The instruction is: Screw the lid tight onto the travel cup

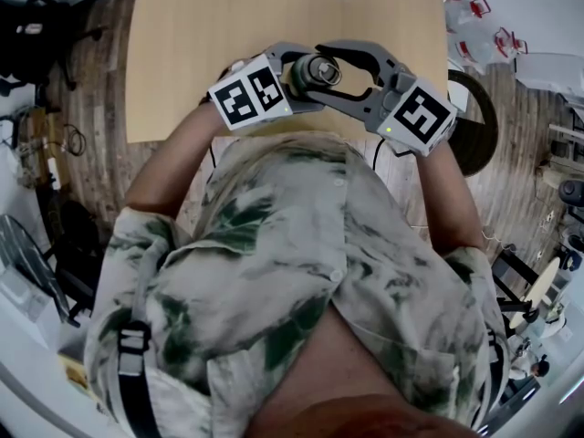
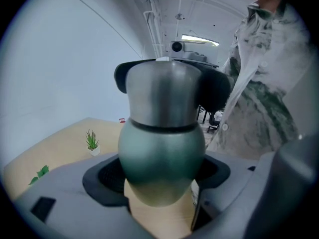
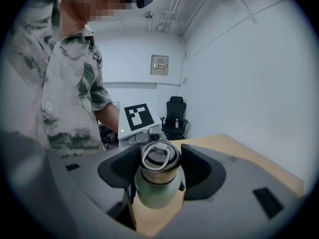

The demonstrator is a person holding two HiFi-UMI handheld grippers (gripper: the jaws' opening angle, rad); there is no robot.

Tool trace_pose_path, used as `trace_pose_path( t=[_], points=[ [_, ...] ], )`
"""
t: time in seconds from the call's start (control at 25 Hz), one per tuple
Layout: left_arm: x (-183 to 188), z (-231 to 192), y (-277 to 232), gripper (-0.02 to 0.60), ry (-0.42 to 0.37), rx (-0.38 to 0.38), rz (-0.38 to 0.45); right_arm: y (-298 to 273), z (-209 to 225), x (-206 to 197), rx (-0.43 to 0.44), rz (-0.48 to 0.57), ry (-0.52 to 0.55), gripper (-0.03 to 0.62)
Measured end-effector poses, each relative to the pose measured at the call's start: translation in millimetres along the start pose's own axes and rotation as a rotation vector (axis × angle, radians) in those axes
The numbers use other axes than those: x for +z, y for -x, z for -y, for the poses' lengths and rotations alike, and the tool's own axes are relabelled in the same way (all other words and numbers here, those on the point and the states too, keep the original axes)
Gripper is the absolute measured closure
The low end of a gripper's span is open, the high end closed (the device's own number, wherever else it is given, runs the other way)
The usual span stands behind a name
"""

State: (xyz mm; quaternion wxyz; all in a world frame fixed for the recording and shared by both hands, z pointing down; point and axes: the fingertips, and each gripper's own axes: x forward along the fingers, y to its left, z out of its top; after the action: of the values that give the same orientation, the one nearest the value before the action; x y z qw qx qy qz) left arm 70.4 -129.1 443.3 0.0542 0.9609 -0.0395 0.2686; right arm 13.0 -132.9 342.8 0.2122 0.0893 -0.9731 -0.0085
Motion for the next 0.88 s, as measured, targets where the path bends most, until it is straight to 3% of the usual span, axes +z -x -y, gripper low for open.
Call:
trace_pose_path(
  t=[0.36,0.88],
  points=[
    [-8,-9,-2,0.199,0.046,0.073,-0.004,-3,7,-7,-0.107,0.016,-0.059,0.330],
    [-13,-22,4,0.199,0.117,0.168,0.012,8,14,-15,-0.171,0.067,-0.146,0.335]
  ],
)
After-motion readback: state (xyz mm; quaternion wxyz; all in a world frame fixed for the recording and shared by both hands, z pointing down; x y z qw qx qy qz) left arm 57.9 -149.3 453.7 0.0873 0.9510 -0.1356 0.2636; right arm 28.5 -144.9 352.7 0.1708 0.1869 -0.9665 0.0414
